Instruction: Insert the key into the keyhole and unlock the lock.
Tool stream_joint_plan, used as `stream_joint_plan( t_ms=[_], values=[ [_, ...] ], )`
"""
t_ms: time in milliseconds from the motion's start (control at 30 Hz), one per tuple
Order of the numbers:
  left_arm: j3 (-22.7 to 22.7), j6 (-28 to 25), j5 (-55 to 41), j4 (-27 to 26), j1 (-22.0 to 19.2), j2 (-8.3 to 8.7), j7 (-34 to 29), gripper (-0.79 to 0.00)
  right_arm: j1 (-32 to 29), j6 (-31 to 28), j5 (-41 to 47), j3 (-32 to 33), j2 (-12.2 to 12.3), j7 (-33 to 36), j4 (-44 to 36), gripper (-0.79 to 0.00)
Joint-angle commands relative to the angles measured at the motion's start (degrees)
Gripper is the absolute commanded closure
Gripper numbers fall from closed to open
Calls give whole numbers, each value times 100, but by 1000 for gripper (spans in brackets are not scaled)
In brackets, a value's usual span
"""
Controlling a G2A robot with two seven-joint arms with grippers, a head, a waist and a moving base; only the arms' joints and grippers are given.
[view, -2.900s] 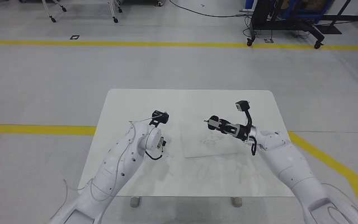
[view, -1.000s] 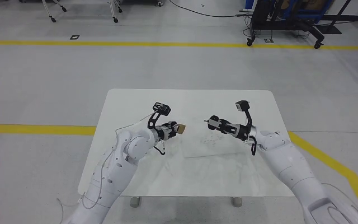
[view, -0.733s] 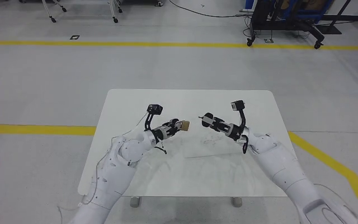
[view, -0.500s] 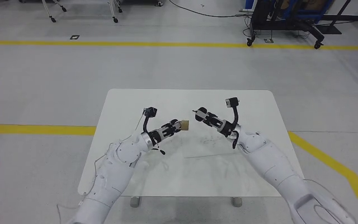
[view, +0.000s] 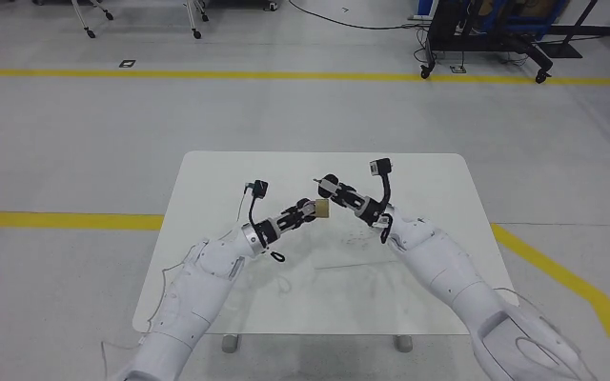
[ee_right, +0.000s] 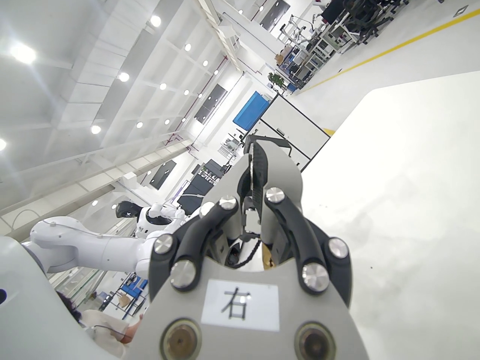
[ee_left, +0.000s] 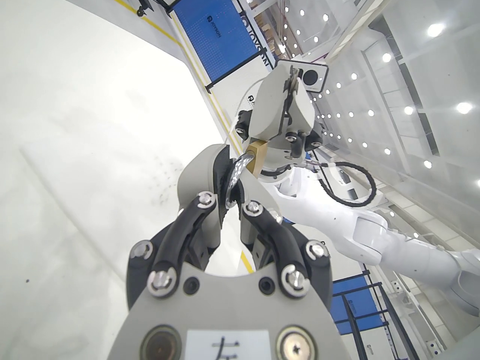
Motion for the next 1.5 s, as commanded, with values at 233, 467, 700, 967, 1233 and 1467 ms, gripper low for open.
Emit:
stream_joint_plan(
  t_ms=[233, 467, 700, 967, 1233, 1467],
  values=[
    [53, 101, -151, 54, -87, -19, 158, 0, -20, -112, 518, 14, -56, 1045, 34, 0],
    [90, 224, 288, 73, -241, 10, 106, 0, -3, -112, 703, 293, 4, 1181, 81, 0],
    [88, 269, 194, 60, -200, 4, 152, 0, -70, -32, 753, 300, 0, 1132, -68, 0],
    [73, 1021, -2151, 829, -450, -202, -28, 0, -842, 779, 1488, 828, 169, 785, -1062, 0],
    [333, 1385, -3713, 1914, -1221, -532, -816, 0, -1398, 2072, 1345, 1394, 432, 959, -2001, 0],
    [327, 1434, -3749, 1859, -1147, -535, -752, 0, -1406, 2101, 1302, 1374, 432, 978, -2029, 0]
  ],
)
